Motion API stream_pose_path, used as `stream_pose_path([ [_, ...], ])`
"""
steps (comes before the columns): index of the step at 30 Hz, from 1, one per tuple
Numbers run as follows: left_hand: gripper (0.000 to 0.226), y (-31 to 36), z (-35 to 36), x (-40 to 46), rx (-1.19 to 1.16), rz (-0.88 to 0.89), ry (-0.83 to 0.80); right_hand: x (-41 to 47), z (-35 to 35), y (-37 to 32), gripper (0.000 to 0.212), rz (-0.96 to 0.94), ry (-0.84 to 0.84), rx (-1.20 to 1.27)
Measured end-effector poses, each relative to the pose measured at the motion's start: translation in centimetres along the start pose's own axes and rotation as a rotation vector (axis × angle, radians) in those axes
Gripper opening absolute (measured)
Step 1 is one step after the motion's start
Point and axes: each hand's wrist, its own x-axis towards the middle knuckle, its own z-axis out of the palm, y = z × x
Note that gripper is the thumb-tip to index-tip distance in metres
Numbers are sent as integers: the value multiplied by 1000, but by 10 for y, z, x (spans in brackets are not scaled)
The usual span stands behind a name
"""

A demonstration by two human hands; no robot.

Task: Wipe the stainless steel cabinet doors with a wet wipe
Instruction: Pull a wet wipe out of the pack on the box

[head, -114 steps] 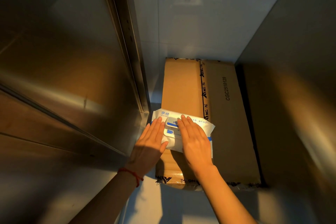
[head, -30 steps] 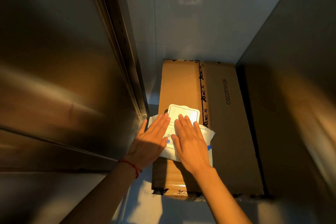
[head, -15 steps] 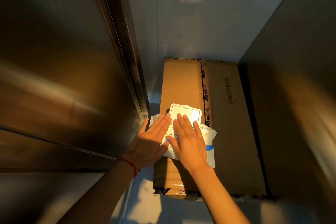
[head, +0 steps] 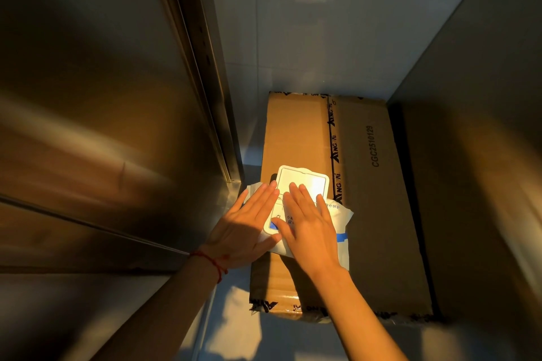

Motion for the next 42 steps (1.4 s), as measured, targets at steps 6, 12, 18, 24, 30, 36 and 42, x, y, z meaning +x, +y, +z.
stream_pose_path([
  [6, 77, 0, 1, -1, 2, 6, -11, -2, -1, -2, 49, 32, -36, 75],
  [12, 75, 1, 5, -2, 3, -3, 9, -2, -6, -3, 53, 38, -107, 140],
  [18, 73, 2, 7, -3, 8, 10, 71, -1, -3, -10, 36, -37, 44, -40],
  [24, 75, 3, 6, -2, 8, 18, 96, -8, -3, -16, 75, -88, -11, -110],
  [30, 74, 2, 7, -4, -2, 24, 87, -12, -6, -21, 84, -55, -34, -99],
  [36, 68, 3, 5, -4, -16, 13, 71, -13, -3, -23, 71, -65, -4, -91],
  [42, 66, 4, 6, -4, -3, 10, 80, -12, 0, -23, 71, -48, 73, -53],
])
